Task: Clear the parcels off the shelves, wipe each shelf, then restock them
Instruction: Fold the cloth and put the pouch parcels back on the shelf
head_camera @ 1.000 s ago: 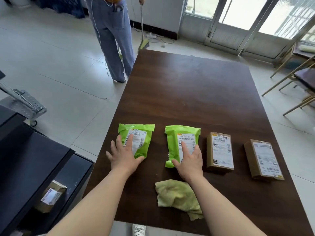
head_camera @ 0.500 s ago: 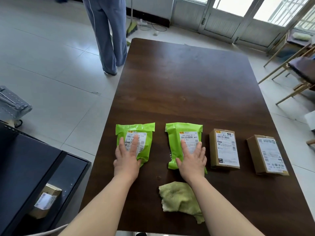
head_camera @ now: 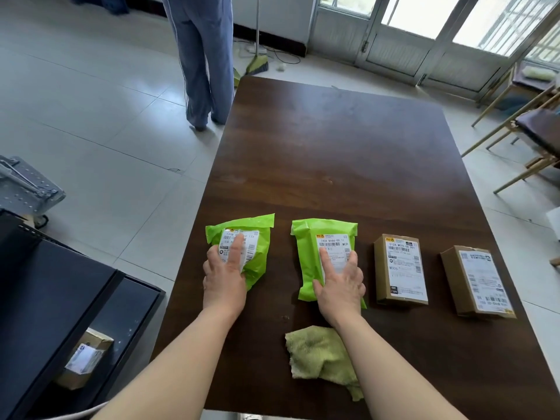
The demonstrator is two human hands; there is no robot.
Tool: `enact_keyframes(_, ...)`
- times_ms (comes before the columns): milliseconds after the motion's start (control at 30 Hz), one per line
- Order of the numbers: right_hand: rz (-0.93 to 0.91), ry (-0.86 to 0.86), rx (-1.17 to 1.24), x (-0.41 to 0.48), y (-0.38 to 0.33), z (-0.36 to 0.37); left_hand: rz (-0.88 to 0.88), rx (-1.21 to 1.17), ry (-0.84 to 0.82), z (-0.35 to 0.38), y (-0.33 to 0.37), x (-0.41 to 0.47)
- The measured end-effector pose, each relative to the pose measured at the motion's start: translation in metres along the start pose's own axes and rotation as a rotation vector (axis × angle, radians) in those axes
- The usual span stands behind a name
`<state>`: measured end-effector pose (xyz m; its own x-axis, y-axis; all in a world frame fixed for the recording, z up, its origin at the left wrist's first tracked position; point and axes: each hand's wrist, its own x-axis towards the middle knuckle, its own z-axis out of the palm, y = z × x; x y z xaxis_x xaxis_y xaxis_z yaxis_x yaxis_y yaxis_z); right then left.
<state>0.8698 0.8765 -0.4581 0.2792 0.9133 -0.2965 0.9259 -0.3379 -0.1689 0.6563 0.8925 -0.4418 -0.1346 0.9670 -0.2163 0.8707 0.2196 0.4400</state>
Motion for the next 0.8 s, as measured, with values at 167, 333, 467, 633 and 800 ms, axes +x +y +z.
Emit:
enact_keyframes(167, -0.017, -0.012, 0.010, -0.002, -0.004, -0.006, 0.006, -0.005, 0.070, -0.015, 0.004, -0.002)
enact_keyframes(333, -0.080, -0.009, 0.007, -0.009, -0.005, -0.015, -0.027, 0.000, 0.139, -0.029, 0.004, -0.017)
enact_keyframes(467, -0.175, -0.005, -0.007, -0.017, -0.010, -0.024, -0.105, -0.032, 0.197, -0.041, 0.000, -0.042)
enact_keyframes(633, -0.332, -0.009, -0.030, -0.033, -0.017, -0.035, -0.239, -0.067, 0.305, -0.050, -0.006, -0.084)
enact_keyframes(800, -0.500, -0.011, -0.027, -0.057, -0.031, -0.044, -0.389, -0.072, 0.414, -0.057, -0.020, -0.136)
